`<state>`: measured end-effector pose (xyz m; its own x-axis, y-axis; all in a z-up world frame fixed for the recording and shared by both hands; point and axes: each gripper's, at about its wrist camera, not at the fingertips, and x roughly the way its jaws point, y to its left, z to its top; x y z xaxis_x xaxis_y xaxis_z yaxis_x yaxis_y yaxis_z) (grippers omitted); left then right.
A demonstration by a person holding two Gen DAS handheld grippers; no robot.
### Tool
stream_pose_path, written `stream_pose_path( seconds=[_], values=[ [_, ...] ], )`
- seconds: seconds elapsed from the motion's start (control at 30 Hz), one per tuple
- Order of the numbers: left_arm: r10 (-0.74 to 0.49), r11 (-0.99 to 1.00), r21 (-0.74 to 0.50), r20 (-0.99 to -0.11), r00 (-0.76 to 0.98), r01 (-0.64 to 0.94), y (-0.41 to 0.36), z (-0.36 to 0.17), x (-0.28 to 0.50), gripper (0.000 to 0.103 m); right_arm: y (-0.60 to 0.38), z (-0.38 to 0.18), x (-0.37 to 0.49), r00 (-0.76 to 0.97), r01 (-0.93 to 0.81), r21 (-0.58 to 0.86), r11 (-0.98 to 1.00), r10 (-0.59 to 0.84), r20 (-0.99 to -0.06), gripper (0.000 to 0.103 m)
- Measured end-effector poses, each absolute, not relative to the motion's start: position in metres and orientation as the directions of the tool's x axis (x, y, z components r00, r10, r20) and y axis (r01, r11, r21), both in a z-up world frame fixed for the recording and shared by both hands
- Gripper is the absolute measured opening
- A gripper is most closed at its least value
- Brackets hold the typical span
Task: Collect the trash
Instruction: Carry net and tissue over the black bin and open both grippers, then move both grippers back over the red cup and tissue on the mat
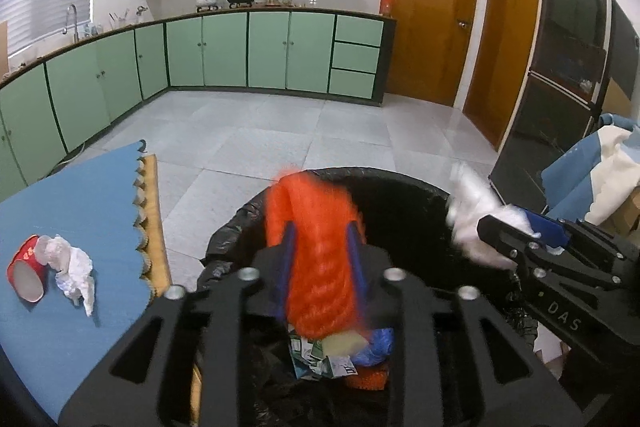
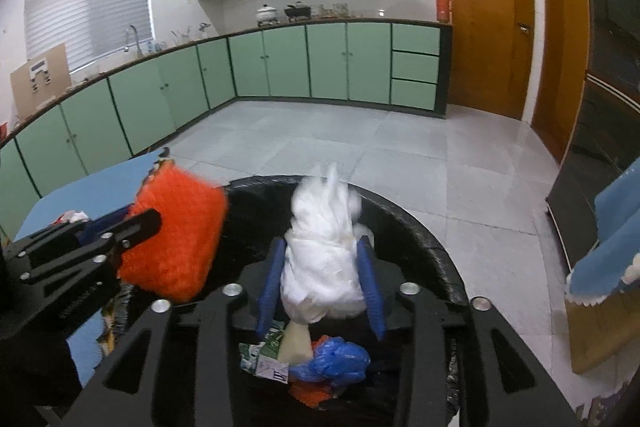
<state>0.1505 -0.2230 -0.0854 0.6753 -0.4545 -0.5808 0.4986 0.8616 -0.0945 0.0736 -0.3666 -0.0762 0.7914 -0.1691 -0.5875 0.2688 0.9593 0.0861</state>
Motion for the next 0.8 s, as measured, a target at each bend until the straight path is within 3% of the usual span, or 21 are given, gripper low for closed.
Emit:
stream_pose_path(
  seconds=[0.13, 0.23, 0.43, 0.8],
  values=[
    [-0.443, 0.873, -0.100, -0.572, 0.690, 0.478, -0.213, -0.082, 0.154, 0.048, -0.381, -0.077, 0.070, 0.790, 0.308, 0.092, 0.947, -0.201, -0.579, 0.089],
    [-0.423, 0.887, -0.098, -0.561, 0.712, 0.451, -0.198, -0.077, 0.156, 0.057, -0.378, -0.073, 0.067, 0.798, 0.324, 0.089, 0.942, -0.222, -0.561, 0.097],
    [-0.353, 0.924, -0.069, -0.532, 0.770, 0.376, -0.149, -0.066, 0.157, 0.073, -0.354, -0.064, 0.075, 0.820, 0.283, 0.104, 0.954, -0.184, -0.541, 0.097],
    [-0.124, 0.991, -0.023, -0.507, 0.853, 0.131, -0.015, -0.054, 0.165, 0.079, -0.236, -0.046, 0.124, 0.866, 0.016, 0.114, 0.993, 0.044, -0.499, 0.097]
  ],
)
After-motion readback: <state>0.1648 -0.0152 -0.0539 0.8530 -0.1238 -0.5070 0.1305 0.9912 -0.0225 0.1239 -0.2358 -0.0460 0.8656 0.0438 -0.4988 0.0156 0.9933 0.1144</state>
